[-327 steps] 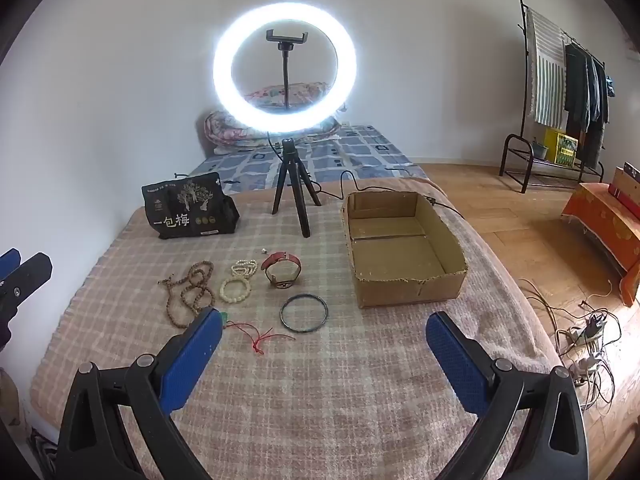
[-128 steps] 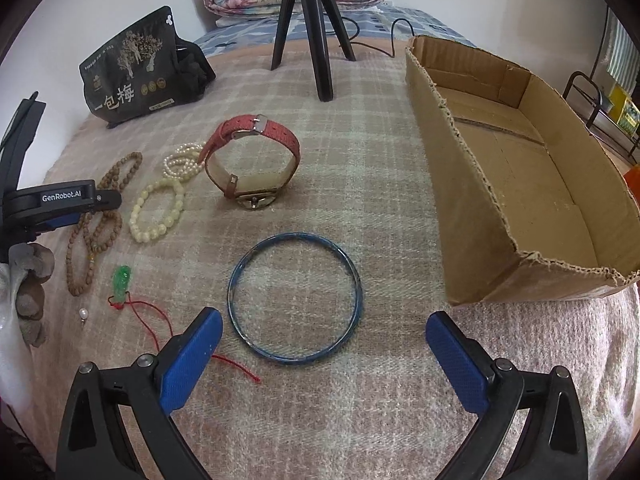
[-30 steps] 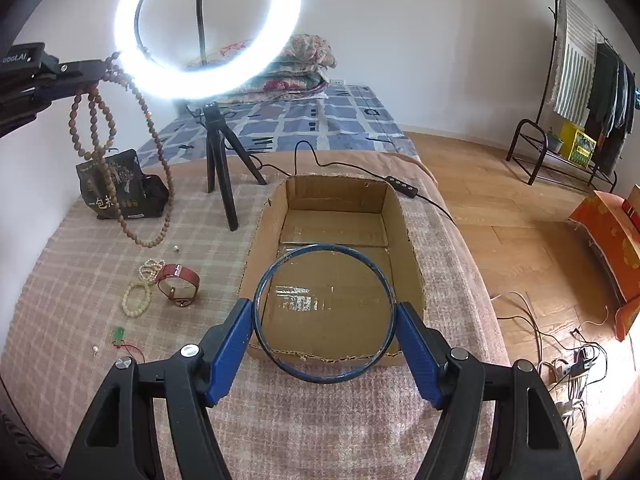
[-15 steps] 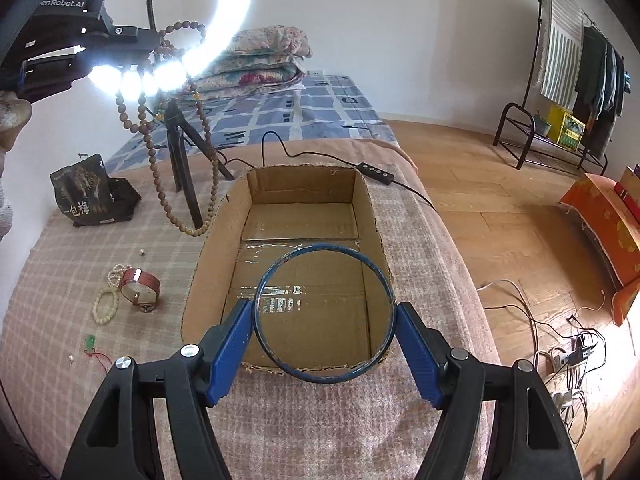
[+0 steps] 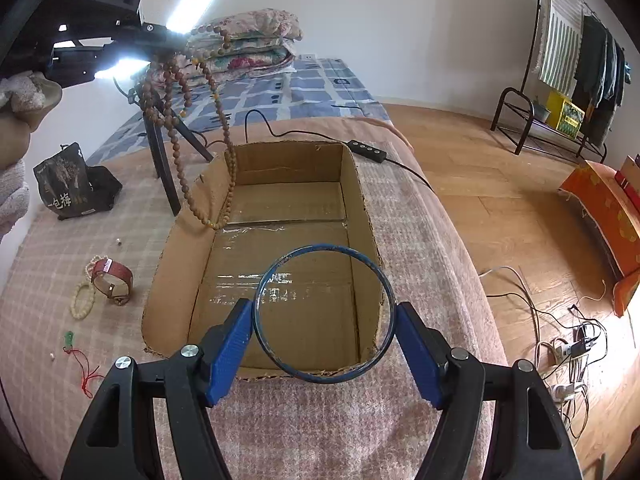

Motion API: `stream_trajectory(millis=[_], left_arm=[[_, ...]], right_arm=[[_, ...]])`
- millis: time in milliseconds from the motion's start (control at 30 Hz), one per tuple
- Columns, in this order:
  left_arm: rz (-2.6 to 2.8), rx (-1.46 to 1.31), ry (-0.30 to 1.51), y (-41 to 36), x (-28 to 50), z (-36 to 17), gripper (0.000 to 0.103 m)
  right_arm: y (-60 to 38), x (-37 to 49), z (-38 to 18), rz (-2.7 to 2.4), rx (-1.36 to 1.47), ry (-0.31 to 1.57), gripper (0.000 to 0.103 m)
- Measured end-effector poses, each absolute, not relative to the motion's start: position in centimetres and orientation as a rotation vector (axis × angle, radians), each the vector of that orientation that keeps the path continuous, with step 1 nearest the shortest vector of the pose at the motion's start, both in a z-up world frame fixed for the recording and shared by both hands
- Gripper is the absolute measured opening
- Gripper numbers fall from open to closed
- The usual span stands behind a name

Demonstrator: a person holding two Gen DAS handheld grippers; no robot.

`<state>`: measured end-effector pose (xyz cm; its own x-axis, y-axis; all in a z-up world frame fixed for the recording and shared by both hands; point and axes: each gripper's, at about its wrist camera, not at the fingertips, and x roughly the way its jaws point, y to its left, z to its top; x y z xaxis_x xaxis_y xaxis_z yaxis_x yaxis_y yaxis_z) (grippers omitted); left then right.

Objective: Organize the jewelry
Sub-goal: 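Carry mala and bangle into the cardboard box and open both tools, then move the left tool to the cream bead bracelet while the right tool approaches the red watch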

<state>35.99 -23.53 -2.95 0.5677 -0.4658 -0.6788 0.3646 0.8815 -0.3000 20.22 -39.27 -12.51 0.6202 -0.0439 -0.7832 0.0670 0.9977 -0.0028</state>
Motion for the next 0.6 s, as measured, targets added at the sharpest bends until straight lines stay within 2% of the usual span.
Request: stream_trajectory(millis=[167,200,233,300,600], left_arm=[[-0.467,-0.058,0.841,-24.2,35.9,-4.3,0.012],[-0.462,-0.045,0.841,-24.3,35.7,-4.4,0.015],[-0.461,-0.037,0.84,-24.4,35.6,-4.5,0.026],[-0.46,-0.035,0.83,-24.1,35.3,-4.4,0.033],[-0.431,-0.047,0.822,-22.0,34.1,-3.9,0.033]], right_arm=[[-39.7,20.5,-13.0,-0.068,0.04,0.912,0.074],[-39.7,20.5,-13.1,-0.069,0.038,0.913,0.076],[-39.6,20.5,-13.1,-0.068,0.036,0.913,0.077],[-39.5,20.5,-13.0,-0.069,0.03,0.908,0.08],[-39.0,20.0,-12.6,-0.074,0.017,0.897,0.081]])
